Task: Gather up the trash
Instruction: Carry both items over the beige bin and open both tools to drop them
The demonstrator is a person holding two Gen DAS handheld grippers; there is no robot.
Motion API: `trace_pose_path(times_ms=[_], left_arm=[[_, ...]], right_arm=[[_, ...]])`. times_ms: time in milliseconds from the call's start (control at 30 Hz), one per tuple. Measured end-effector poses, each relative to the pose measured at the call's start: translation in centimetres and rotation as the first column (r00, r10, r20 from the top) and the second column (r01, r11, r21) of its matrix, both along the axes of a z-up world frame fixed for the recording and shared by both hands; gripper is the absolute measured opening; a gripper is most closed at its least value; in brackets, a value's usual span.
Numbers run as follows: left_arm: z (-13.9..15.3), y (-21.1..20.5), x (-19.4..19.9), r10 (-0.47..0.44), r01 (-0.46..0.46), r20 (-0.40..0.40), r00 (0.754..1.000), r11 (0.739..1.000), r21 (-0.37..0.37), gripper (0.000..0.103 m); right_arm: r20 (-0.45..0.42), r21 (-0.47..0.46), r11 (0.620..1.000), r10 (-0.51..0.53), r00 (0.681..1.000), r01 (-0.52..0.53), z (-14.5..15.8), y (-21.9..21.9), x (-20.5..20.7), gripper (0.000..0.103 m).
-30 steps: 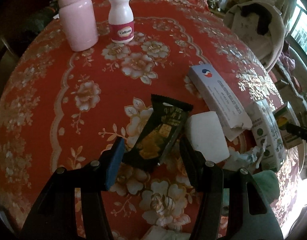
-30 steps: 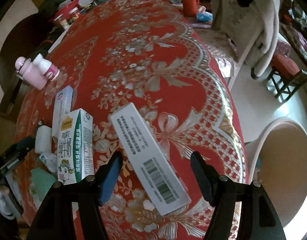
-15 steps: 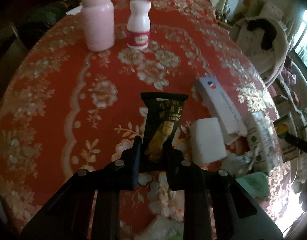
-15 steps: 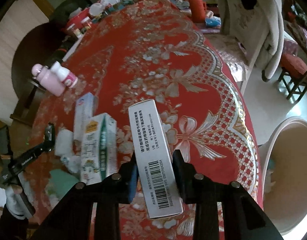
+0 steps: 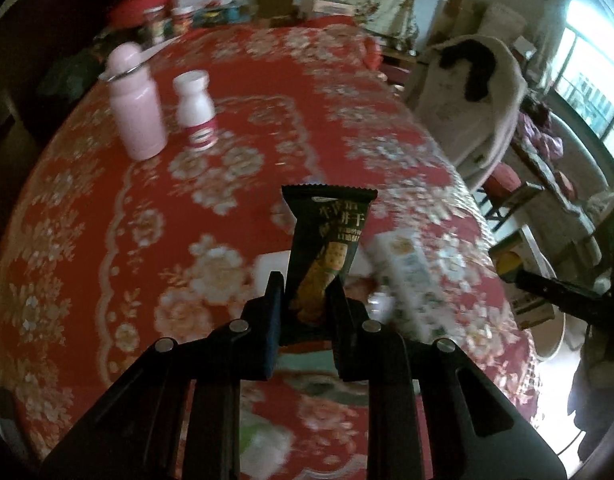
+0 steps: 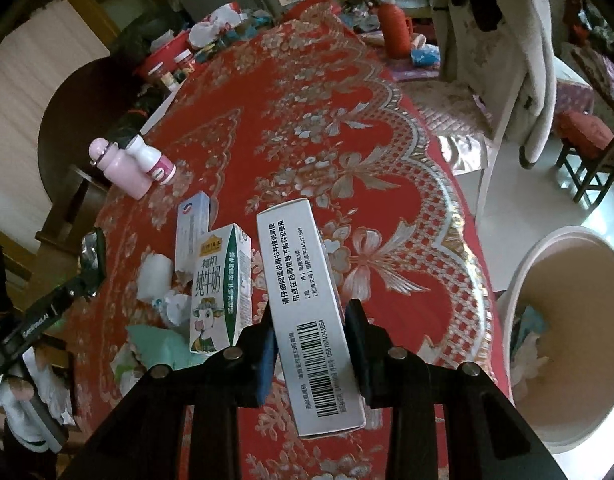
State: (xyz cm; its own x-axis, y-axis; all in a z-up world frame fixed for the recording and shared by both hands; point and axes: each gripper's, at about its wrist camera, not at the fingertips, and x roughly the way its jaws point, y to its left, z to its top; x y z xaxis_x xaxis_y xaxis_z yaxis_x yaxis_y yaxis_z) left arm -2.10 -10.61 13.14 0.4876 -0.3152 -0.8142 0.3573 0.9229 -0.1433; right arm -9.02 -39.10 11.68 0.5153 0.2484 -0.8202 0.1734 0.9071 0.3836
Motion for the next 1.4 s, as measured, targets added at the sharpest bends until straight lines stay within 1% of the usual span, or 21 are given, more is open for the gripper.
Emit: trace_pose_path(times_ms=[167, 367, 533, 667, 1033, 1167, 1400], left_arm=[[0.7, -4.0, -1.7, -0.056, 0.056, 0.021, 0.998, 0.998, 0.012, 0.018], [1.1, -9.3, -3.5, -0.134, 0.133, 0.031, 0.991, 0.991, 0.016, 0.018], [1.1, -13.5, -4.8, -0.194, 0.193, 0.027, 0.981, 0.981, 0.026, 0.018], [0.9, -17.2, -6.2, -0.253, 0.251, 0.033, 0.967, 0.967, 0.037, 0.018], [-1.3, -26.4, -8.6, -0.381, 0.381, -0.012, 0.924, 0.924, 0.036, 0.018], [-2.1, -28.9, -9.1, -0.404, 0.405, -0.029, 0.914, 0.914, 0.034, 0.018], [-3.5, -32.7, -9.5, -0.436, 0.438, -0.056, 0.898, 0.898, 0.033, 0.018]], right_arm=[[0.011, -0.012, 0.999, -0.030, 1.000, 0.030, 0.6, -1.8, -1.5, 0.031], [0.006, -0.017, 0.995, -0.096, 0.995, 0.096, 0.6, -5.3, -4.1, 0.031], [-0.007, -0.018, 0.985, -0.170, 0.985, 0.170, 0.1, -8.9, -6.6, 0.031], [-0.021, -0.019, 0.975, -0.222, 0.975, 0.222, -0.3, -11.5, -8.5, 0.031], [-0.080, -0.029, 0.942, -0.336, 0.938, 0.335, -2.5, -17.7, -12.5, 0.031], [-0.100, -0.028, 0.929, -0.370, 0.923, 0.369, -3.4, -19.6, -13.6, 0.031], [-0.133, -0.028, 0.916, -0.401, 0.906, 0.401, -4.9, -22.2, -14.4, 0.031]])
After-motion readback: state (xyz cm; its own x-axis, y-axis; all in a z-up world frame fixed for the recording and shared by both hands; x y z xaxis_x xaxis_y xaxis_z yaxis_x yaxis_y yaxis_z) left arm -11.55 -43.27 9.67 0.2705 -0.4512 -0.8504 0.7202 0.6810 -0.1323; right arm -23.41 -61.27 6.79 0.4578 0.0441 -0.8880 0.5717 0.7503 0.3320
